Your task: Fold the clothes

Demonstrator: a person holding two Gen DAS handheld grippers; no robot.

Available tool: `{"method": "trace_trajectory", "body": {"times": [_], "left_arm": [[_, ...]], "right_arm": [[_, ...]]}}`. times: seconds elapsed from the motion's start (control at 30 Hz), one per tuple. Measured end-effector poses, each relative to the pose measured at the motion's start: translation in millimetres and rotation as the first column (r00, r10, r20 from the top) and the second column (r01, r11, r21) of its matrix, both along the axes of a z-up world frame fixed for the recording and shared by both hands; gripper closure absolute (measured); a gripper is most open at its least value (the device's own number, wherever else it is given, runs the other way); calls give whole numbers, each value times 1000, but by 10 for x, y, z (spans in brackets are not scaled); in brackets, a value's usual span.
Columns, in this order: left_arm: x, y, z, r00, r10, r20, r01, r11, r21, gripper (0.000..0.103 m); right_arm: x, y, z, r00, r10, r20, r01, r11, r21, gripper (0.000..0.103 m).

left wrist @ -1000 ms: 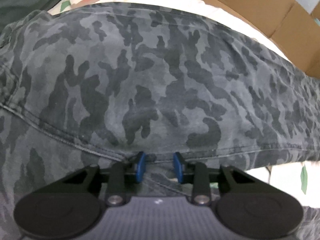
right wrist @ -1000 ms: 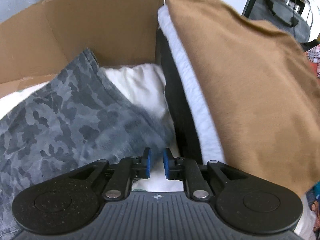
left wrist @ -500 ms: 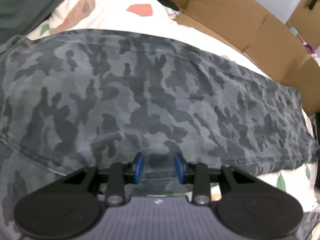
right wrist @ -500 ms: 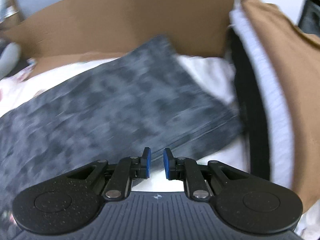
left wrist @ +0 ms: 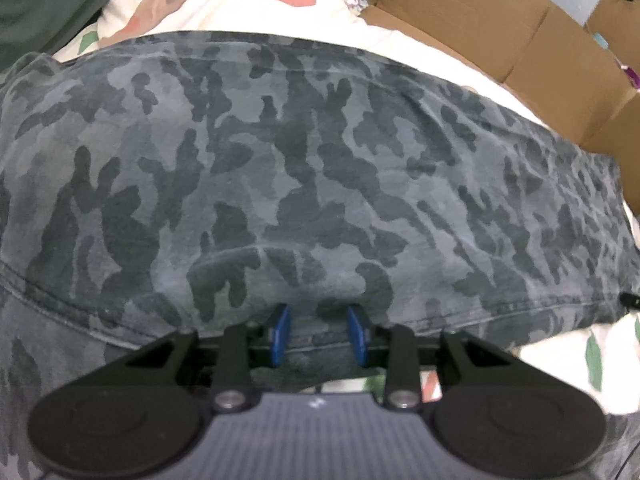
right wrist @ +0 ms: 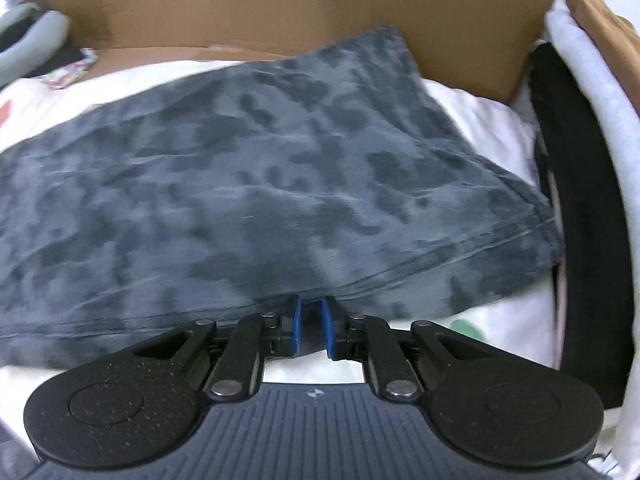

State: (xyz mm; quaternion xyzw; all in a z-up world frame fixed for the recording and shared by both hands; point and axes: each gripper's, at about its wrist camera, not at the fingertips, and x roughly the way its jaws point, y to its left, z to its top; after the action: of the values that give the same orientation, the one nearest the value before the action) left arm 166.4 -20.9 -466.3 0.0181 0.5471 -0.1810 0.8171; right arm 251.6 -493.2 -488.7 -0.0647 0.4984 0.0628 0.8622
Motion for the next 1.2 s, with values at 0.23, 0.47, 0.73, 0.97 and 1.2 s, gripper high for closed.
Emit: {"method": "trace_trajectory", "body": {"times": [0.23, 0.47, 0.73, 0.97, 1.2], "left_arm": [[-18, -6, 91, 1000, 13, 7, -13, 1000, -3, 71], [-43, -82, 302, 999, 7, 33, -5, 999, -52, 70], [34, -247, 153, 999, -41, 34, 42, 998, -36, 67], [212, -328, 7, 997, -63, 41, 64, 998, -13, 67], [470, -459, 77, 991, -96, 93, 96, 995, 3, 64]], "right_arm": [[212, -394, 27, 998, -54, 26, 55, 997, -47, 87], [190, -465, 338, 995, -80, 65, 81, 997, -14, 85], [425, -80, 277, 995, 23, 102, -26, 999, 25, 71], [908, 210, -94, 997, 6, 75, -6, 1000, -4, 71], [1370, 318, -115, 993, -8, 119, 12, 999, -33, 71]]}}
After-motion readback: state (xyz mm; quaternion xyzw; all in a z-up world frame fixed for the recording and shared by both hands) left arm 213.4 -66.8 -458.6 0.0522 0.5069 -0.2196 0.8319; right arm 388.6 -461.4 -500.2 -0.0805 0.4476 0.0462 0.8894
